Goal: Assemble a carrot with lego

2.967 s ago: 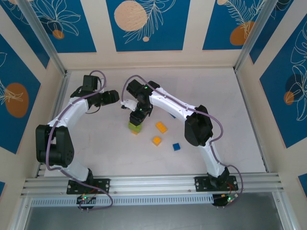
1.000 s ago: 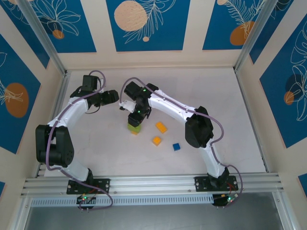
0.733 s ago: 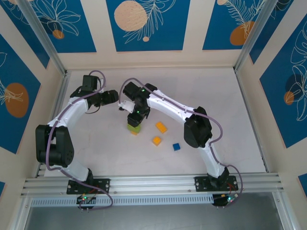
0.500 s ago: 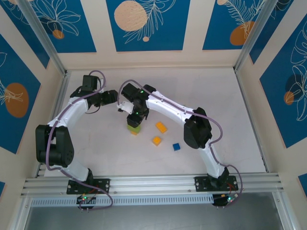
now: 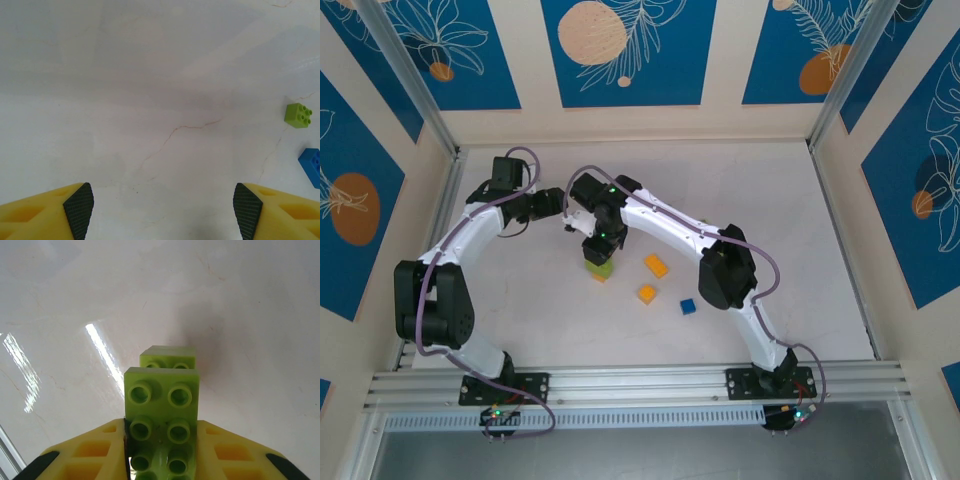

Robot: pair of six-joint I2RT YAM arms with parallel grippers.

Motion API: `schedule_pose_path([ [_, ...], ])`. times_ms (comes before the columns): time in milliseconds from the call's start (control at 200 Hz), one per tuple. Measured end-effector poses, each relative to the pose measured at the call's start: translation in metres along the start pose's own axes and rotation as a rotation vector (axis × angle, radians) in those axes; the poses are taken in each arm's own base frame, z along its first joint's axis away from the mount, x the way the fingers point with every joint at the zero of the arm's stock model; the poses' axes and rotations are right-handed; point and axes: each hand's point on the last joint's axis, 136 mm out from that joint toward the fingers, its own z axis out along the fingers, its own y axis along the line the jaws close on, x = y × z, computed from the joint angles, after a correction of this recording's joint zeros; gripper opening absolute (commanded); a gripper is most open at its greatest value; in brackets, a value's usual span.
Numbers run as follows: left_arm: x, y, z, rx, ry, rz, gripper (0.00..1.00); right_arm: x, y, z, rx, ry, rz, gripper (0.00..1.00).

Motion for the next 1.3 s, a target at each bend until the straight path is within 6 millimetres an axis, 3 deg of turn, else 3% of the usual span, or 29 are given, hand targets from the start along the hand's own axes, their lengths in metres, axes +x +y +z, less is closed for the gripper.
schedule_pose_path([
  [1300,0.0008,-0.0017,0.0001,0.01,0.004,0.0,0.76,0.0003,0.0026,-0.0021,-0.015,-0.015,-0.019,0.34],
])
